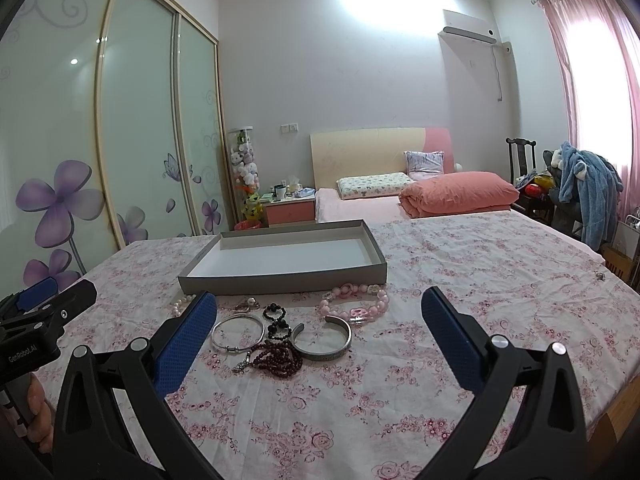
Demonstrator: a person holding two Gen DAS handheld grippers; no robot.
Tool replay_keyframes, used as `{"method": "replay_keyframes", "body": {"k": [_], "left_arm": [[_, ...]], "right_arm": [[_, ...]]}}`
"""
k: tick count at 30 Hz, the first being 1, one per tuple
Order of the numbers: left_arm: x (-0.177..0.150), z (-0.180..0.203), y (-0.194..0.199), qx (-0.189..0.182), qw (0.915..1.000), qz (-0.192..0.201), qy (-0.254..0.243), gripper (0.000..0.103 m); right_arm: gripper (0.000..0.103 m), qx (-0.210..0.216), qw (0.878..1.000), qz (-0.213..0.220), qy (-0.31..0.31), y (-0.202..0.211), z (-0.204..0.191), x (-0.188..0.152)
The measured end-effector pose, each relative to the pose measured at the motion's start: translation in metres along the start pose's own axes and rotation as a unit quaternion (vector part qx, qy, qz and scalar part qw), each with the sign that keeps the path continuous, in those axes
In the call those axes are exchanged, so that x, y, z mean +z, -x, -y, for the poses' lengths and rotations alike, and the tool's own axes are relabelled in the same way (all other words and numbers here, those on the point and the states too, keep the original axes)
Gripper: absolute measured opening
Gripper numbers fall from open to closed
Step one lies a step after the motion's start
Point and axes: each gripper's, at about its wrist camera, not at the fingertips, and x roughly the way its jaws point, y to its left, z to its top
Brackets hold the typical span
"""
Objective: Organize jewelry
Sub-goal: 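Move the left tool toward the pink pearl bracelet while the right tool approaches the silver cuff bangle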
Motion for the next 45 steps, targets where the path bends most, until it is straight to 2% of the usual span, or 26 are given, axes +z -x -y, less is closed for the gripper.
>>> {"method": "replay_keyframes", "body": {"k": [15, 23, 30, 34, 38, 41, 45], "left_arm": [[-0.007, 0.001, -0.007, 0.002, 0.9998, -0.019, 0.004, 0.099], [-0.008, -0.004, -0.026, 0.014, 0.9984, -0.054, 0.006, 0.099], [-0.013, -0.007, -0.055, 0.026, 0.9937, -0.109, -0.001, 0.099], [-0.018, -0.010, -0.074, 0.023, 0.9889, -0.147, -0.001, 0.099], [-0.023, -0.012, -0.093, 0.017, 0.9837, -0.179, -0.003, 0.099], [-0.025, -0.013, -0.104, 0.016, 0.9805, -0.196, -0.007, 0.099], [-0.028, -0.012, -0.114, 0.015, 0.9765, -0.215, -0.013, 0.099]], "right_arm": [[0.101, -0.006, 1.000, -0.021, -0.006, -0.010, 0.003, -0.008], [0.101, -0.016, 0.999, -0.050, -0.013, -0.025, 0.010, -0.011], [0.101, -0.037, 0.993, -0.110, -0.022, -0.054, 0.025, -0.015], [0.101, -0.040, 0.986, -0.160, -0.034, -0.075, 0.039, -0.020], [0.100, -0.047, 0.978, -0.200, -0.017, -0.091, 0.044, -0.025], [0.094, -0.047, 0.973, -0.225, -0.005, -0.102, 0.044, -0.029], [0.072, -0.031, 0.960, -0.279, 0.006, -0.121, 0.041, -0.037]]}}
